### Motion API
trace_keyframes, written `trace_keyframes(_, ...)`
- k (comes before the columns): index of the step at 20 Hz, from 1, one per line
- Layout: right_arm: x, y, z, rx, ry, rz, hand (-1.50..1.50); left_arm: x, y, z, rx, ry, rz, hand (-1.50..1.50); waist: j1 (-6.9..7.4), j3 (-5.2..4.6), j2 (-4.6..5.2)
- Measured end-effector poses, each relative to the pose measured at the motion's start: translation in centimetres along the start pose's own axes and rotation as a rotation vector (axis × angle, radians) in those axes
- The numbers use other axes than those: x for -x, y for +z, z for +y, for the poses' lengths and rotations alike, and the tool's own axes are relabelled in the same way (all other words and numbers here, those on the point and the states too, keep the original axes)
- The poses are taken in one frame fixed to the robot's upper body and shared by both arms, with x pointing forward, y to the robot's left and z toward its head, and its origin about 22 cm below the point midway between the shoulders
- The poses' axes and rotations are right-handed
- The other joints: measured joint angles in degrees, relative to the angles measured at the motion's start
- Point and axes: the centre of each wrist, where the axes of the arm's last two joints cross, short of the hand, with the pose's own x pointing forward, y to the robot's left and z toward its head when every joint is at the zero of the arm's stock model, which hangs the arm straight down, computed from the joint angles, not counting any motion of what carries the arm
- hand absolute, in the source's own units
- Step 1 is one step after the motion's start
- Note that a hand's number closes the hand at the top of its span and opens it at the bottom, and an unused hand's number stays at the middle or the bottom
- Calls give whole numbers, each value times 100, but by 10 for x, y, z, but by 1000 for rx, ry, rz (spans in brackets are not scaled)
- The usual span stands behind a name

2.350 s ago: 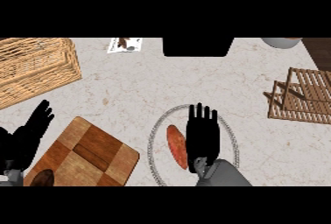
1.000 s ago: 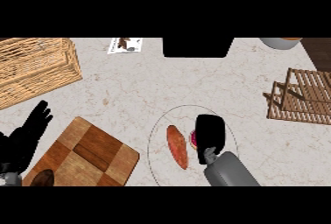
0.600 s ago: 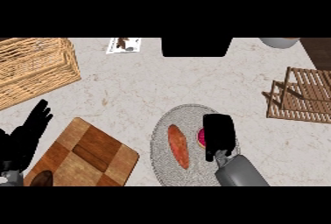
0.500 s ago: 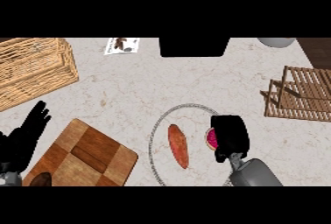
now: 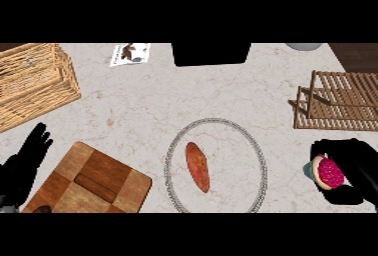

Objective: Pick the cupcake from the placemat and place it in the tiered shelf

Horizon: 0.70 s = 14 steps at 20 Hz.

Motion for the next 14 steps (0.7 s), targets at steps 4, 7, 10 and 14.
trace_keyframes(4,42,35,-42,67,-96,-20,150,1,4,4,-5,2,1,0,-1,-5,-1)
trace_keyframes(7,65,58,-68,96,-212,-29,150,-1,3,2,-8,-6,0,0,-10,-8,1)
trace_keyframes(10,82,81,-98,135,-323,-31,150,-3,4,5,-6,-8,-2,0,-7,-13,-4)
trace_keyframes(14,106,115,-138,196,-434,-38,150,0,2,2,-4,-10,-1,0,13,-18,3)
